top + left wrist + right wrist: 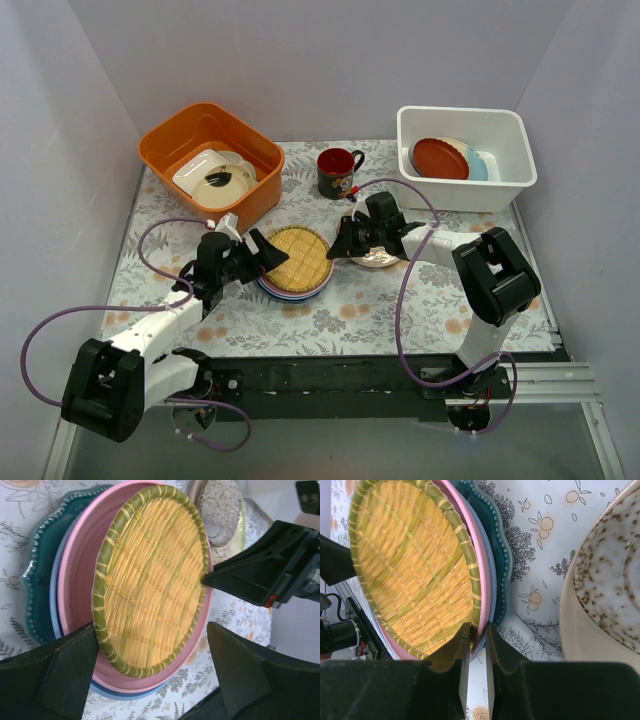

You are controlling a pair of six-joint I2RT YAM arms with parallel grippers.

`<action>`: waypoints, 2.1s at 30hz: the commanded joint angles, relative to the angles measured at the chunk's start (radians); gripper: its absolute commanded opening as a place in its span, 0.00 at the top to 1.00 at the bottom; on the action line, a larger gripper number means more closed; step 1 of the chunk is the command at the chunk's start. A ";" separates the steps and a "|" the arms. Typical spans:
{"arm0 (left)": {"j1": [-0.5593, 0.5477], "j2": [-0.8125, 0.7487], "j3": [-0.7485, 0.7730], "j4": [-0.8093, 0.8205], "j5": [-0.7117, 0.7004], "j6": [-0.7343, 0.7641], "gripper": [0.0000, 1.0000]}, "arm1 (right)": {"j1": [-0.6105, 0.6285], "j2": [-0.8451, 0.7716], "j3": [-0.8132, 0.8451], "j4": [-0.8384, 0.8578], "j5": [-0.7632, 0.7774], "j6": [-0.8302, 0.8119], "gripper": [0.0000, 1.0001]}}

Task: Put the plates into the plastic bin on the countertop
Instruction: Pick up the plate at the center of the board.

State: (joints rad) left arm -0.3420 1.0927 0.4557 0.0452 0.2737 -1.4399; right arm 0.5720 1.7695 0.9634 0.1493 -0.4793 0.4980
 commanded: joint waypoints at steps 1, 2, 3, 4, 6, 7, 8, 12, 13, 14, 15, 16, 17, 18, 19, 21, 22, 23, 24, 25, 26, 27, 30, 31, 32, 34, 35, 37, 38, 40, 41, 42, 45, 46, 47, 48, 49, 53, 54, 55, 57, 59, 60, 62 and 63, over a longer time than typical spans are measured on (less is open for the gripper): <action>-0.026 -0.083 -0.054 0.231 0.154 -0.096 0.22 | 0.029 0.021 -0.025 0.030 -0.050 -0.006 0.88; -0.026 -0.092 -0.067 0.280 0.160 -0.103 0.24 | 0.028 0.021 -0.025 0.032 -0.051 -0.004 0.88; -0.026 -0.102 -0.087 0.292 0.160 -0.111 0.26 | 0.028 0.021 -0.026 0.033 -0.051 -0.004 0.88; -0.026 -0.102 -0.091 0.298 0.159 -0.116 0.27 | 0.028 0.021 -0.026 0.038 -0.053 -0.003 0.88; -0.026 -0.088 -0.075 0.276 0.159 -0.105 0.31 | 0.029 0.021 -0.026 0.041 -0.056 0.001 0.88; -0.026 -0.071 -0.071 0.265 0.157 -0.091 0.37 | 0.029 0.024 -0.028 0.044 -0.061 0.001 0.88; -0.026 -0.065 -0.065 0.246 0.159 -0.085 0.40 | 0.029 0.022 -0.028 0.045 -0.062 0.002 0.88; -0.026 -0.048 -0.052 0.220 0.151 -0.068 0.70 | 0.029 0.012 -0.032 0.050 -0.061 0.002 0.88; -0.026 -0.047 -0.043 0.191 0.131 -0.065 0.88 | 0.029 0.005 -0.034 0.053 -0.061 0.004 0.86; -0.026 -0.045 -0.038 0.179 0.121 -0.062 0.96 | 0.029 0.002 -0.037 0.059 -0.059 0.005 0.85; -0.026 -0.045 -0.034 0.168 0.114 -0.059 1.00 | 0.029 -0.011 -0.043 0.064 -0.061 0.010 0.83; -0.026 -0.040 -0.026 0.144 0.096 -0.056 1.00 | 0.029 -0.018 -0.048 0.070 -0.061 0.011 0.80; -0.026 -0.042 -0.023 0.134 0.090 -0.053 1.00 | 0.029 -0.025 -0.049 0.081 -0.062 0.016 0.77; -0.026 -0.043 -0.023 0.131 0.085 -0.050 1.00 | 0.029 -0.039 -0.052 0.085 -0.064 0.019 0.74; -0.026 -0.045 -0.023 0.116 0.076 -0.050 1.00 | 0.029 -0.045 -0.054 0.087 -0.062 0.020 0.68; -0.026 -0.057 -0.023 0.110 0.065 -0.050 1.00 | 0.031 -0.067 -0.055 0.093 -0.055 0.020 0.59; -0.026 -0.062 -0.020 0.099 0.052 -0.050 1.00 | 0.029 -0.073 -0.058 0.095 -0.053 0.020 0.50; -0.026 -0.076 -0.019 0.094 0.047 -0.050 1.00 | 0.029 -0.082 -0.060 0.098 -0.048 0.019 0.43; -0.026 -0.082 -0.015 0.091 0.041 -0.050 1.00 | 0.029 -0.097 -0.064 0.105 -0.045 0.019 0.36; -0.026 -0.086 -0.014 0.081 0.030 -0.048 1.00 | 0.029 -0.107 -0.078 0.116 -0.044 0.020 0.25; -0.026 -0.089 -0.009 0.078 0.030 -0.048 1.00 | 0.029 -0.117 -0.086 0.125 -0.042 0.022 0.21; -0.026 -0.094 -0.008 0.073 0.025 -0.045 1.00 | 0.029 -0.136 -0.092 0.131 -0.027 0.025 0.19; -0.026 -0.096 -0.003 0.062 0.021 -0.045 1.00 | 0.029 -0.162 -0.101 0.130 -0.012 0.022 0.12; -0.026 -0.096 -0.006 0.062 0.021 -0.045 1.00 | 0.029 -0.165 -0.104 0.128 -0.012 0.020 0.10; -0.026 -0.096 -0.005 0.062 0.019 -0.045 1.00 | 0.029 -0.169 -0.104 0.128 -0.009 0.019 0.09; -0.026 -0.096 -0.003 0.061 0.019 -0.045 1.00 | 0.029 -0.182 -0.107 0.127 0.002 0.020 0.09; -0.026 -0.097 -0.002 0.058 0.019 -0.045 1.00 | 0.029 -0.188 -0.110 0.127 0.004 0.020 0.08; -0.026 -0.102 0.003 0.053 0.016 -0.043 1.00 | 0.029 -0.193 -0.112 0.127 0.011 0.020 0.08; -0.026 -0.103 0.005 0.051 0.016 -0.042 1.00 | 0.031 -0.196 -0.114 0.127 0.011 0.022 0.08; -0.026 -0.109 0.011 0.045 0.016 -0.039 1.00 | 0.029 -0.200 -0.115 0.128 0.013 0.024 0.08; -0.026 -0.112 0.014 0.044 0.019 -0.030 1.00 | 0.029 -0.203 -0.118 0.134 0.011 0.027 0.08; -0.026 -0.114 0.018 0.035 0.019 -0.025 1.00 | 0.029 -0.206 -0.118 0.137 0.010 0.028 0.07; -0.026 -0.128 0.029 0.019 0.012 -0.019 1.00 | 0.029 -0.211 -0.120 0.148 0.007 0.028 0.07; -0.026 -0.135 0.029 0.019 0.006 -0.020 1.00 | 0.029 -0.214 -0.121 0.150 0.005 0.030 0.07; -0.026 -0.148 0.026 0.022 0.004 -0.024 1.00 | 0.029 -0.219 -0.123 0.154 0.007 0.030 0.07; -0.026 -0.154 0.024 0.028 0.007 -0.025 1.00 | 0.029 -0.222 -0.127 0.160 0.004 0.031 0.07; -0.026 -0.158 0.024 0.030 0.010 -0.027 1.00 | 0.029 -0.226 -0.129 0.165 0.004 0.034 0.07; -0.026 -0.168 0.012 0.073 0.063 -0.040 1.00 | 0.029 -0.252 -0.147 0.206 -0.010 0.047 0.07; -0.026 -0.169 0.008 0.099 0.073 -0.048 1.00 | 0.029 -0.257 -0.149 0.220 -0.015 0.050 0.07; -0.026 -0.169 0.002 0.114 0.088 -0.053 1.00 | 0.029 -0.260 -0.152 0.226 -0.018 0.051 0.07; -0.026 -0.171 -0.014 0.162 0.127 -0.062 1.00 | 0.031 -0.266 -0.153 0.236 -0.025 0.057 0.08; -0.026 -0.175 -0.028 0.200 0.148 -0.080 1.00 | 0.028 -0.265 -0.153 0.243 -0.036 0.065 0.08; -0.026 -0.178 -0.040 0.232 0.166 -0.085 1.00 | 0.028 -0.266 -0.155 0.248 -0.038 0.068 0.08; -0.026 -0.182 -0.049 0.261 0.185 -0.102 1.00 | 0.028 -0.269 -0.167 0.275 -0.045 0.083 0.09; -0.026 -0.182 -0.055 0.283 0.206 -0.105 1.00 | 0.028 -0.271 -0.173 0.288 -0.050 0.092 0.11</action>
State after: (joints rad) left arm -0.3637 0.9474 0.4152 0.1825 0.3893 -1.5131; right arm 0.5980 1.5299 0.8070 0.3473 -0.5007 0.5602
